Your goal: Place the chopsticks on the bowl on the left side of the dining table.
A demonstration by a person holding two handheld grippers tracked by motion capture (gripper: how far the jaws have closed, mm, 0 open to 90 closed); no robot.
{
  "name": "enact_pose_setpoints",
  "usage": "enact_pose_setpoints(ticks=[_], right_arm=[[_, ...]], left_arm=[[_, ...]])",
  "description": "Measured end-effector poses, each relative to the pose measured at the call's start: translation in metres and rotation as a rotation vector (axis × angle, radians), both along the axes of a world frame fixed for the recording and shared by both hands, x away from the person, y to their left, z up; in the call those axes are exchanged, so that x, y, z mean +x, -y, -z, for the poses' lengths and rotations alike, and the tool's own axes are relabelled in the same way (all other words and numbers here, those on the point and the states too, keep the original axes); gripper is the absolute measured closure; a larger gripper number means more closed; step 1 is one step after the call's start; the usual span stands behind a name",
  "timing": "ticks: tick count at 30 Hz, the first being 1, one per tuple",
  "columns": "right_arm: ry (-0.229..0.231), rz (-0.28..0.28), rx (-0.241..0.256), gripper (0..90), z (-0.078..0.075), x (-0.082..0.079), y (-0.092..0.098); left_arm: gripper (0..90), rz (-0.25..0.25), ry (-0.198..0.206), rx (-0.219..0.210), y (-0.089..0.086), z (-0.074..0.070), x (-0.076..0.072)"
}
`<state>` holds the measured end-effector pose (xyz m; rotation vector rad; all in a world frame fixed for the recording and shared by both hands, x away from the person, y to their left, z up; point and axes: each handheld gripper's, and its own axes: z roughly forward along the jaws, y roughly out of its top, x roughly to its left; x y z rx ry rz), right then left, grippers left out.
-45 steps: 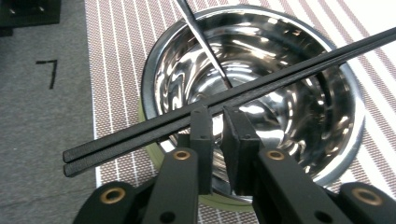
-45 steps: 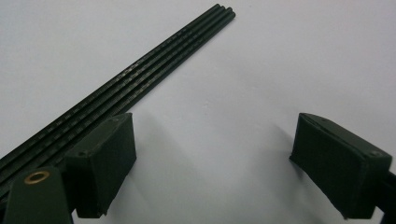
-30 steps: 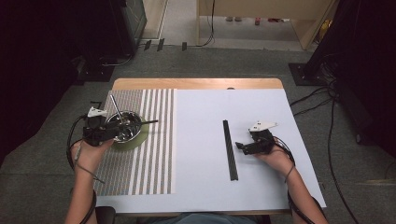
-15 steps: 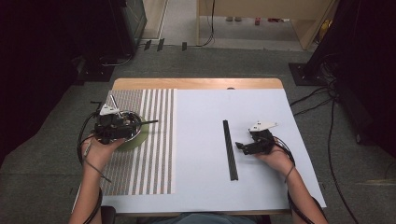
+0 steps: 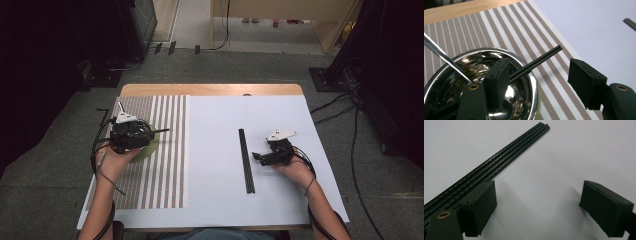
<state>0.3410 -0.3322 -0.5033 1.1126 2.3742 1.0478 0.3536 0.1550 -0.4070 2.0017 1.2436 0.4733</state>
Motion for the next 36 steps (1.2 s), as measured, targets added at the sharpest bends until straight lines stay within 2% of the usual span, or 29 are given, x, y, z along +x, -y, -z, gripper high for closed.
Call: enact_pose_setpoints(ticks=[7,19,29,36], right_arm=[[-0.002,-0.002,0.001,13.3,0.000,0.000,0.000],[-0.003,0.000,0.002,13.4,0.000,0.000,0.000],[-0.001,0.000,0.000,13.3,0.000,0.000,0.000],[0.000,0.000,0.000,13.4,0.000,0.000,0.000]], left_arm=[[33.2,0.033,-0.011,-0.011,0.014,-0.001,-0.001],[32.6,0.106,-0.002,0.013,0.048,0.000,0.000],[31.5,0.154,0.006,0.007,0.068,-0.001,-0.003],[31.2,0.184,0.005,0.020,0.079,0.001,-0.004]])
